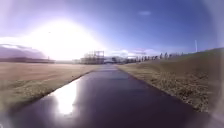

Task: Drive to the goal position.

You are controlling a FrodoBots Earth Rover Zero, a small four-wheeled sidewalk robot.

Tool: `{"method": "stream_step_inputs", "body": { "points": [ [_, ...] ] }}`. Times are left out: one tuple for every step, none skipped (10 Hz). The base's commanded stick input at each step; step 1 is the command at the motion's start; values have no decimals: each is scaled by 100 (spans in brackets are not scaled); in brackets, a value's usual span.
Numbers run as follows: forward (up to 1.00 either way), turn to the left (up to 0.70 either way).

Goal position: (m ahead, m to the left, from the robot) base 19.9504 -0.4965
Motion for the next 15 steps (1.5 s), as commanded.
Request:
{"method": "stream_step_inputs", "body": {
  "points": [
    [100,0],
    [100,0],
    [100,0],
    [100,0],
    [100,0],
    [100,0],
    [100,0],
    [100,0],
    [100,0],
    [100,0],
    [100,0],
    [100,0],
    [100,0],
    [100,0],
    [100,0]
  ]
}}
